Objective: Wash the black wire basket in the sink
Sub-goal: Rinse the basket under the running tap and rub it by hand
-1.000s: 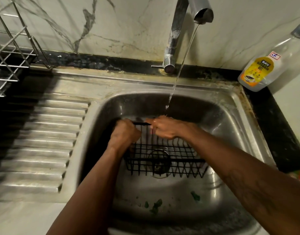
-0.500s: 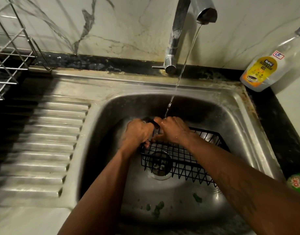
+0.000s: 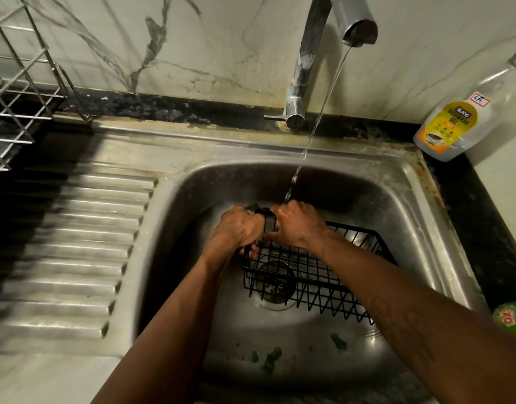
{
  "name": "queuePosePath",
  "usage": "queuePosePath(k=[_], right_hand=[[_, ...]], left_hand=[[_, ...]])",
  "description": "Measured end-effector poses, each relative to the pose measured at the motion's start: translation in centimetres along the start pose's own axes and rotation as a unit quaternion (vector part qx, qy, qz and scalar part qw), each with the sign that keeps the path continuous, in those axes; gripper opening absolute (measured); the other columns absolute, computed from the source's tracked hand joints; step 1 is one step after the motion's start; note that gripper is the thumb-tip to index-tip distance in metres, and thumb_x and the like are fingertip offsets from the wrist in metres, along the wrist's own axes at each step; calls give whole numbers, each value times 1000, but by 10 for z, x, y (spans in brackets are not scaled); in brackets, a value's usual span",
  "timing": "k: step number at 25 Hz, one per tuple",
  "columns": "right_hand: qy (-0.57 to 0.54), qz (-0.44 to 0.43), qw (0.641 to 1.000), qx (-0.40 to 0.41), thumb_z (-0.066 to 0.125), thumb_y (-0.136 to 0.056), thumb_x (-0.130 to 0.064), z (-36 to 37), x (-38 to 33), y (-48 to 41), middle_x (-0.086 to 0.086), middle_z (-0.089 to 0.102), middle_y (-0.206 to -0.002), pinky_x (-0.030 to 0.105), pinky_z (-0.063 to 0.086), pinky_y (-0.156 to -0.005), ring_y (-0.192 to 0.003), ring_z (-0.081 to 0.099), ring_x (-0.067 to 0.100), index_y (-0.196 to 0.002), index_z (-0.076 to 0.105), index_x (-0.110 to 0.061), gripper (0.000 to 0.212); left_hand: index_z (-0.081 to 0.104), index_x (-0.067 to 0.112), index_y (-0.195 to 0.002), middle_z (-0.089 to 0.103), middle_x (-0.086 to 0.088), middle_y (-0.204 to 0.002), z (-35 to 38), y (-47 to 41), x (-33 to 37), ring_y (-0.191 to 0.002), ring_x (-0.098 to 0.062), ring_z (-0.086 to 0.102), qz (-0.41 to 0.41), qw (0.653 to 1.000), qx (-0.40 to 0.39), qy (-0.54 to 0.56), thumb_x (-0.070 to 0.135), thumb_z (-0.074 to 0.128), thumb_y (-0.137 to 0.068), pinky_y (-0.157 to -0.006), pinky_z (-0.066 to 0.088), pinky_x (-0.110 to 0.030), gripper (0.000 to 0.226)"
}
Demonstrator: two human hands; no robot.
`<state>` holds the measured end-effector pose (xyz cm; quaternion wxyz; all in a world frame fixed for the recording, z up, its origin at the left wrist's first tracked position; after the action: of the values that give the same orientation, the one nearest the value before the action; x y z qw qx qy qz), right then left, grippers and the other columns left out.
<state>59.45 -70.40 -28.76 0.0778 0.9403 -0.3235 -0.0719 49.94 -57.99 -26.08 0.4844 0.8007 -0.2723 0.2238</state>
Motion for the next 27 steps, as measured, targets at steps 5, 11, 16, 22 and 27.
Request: queuePosePath(k=[5,11,16,22,27], right_hand=[[23,13,999,17,57,-92,-61,-2,-5,8,11,67,-104,37,52,-80,-96,66,30,-116,64,-15,53],[-92,74,993,-26,30,-104,-57,-12,0,10,19,67,-104,40,53,-80,-97,66,36,-95,65,-16,54],[-60,99,993,-10,56,-93,-62,-11,7,10,9,65,-100,33,47,-69,-92,65,28,-107,67,-16,50],[18,97,995,31,61,-88,-66,-2,-2,9,7,61,-95,36,47,-80,-94,63,26,-108,64,-17,53],[-42,72,997,-7,39,-101,-58,-10,2,10,7,55,-83,33,46,-67,-81,62,27,-100,64,-13,51]], left_hand=[[64,2,-91,73,-12,-65,1,-8,-1,-53,-25,70,-6,1000,2,-5,16,54,-93,-64,60,-35,17],[65,3,-102,75,-9,-67,-1,-9,-1,-47,-17,67,1,1000,-7,16,20,59,-92,-43,45,-19,20],[65,5,-102,76,-8,-69,0,-12,0,-51,-16,65,11,999,-6,37,26,62,-88,-44,43,-20,26],[67,2,-96,74,-11,-67,3,-11,1,-47,-17,60,10,999,-25,17,27,65,-90,-43,44,-23,26],[64,6,-93,74,-9,-64,4,-5,4,-47,-16,65,-2,1000,4,15,32,56,-94,-42,45,-20,28]])
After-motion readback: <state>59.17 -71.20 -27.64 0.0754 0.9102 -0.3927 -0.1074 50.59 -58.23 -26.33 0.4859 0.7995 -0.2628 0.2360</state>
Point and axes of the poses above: each hand's wrist, its own y-axis away from the middle knuckle, its own z-axis out of the palm, x = y × z, the point moved 1 cm from there along -y, towards the middle knuckle
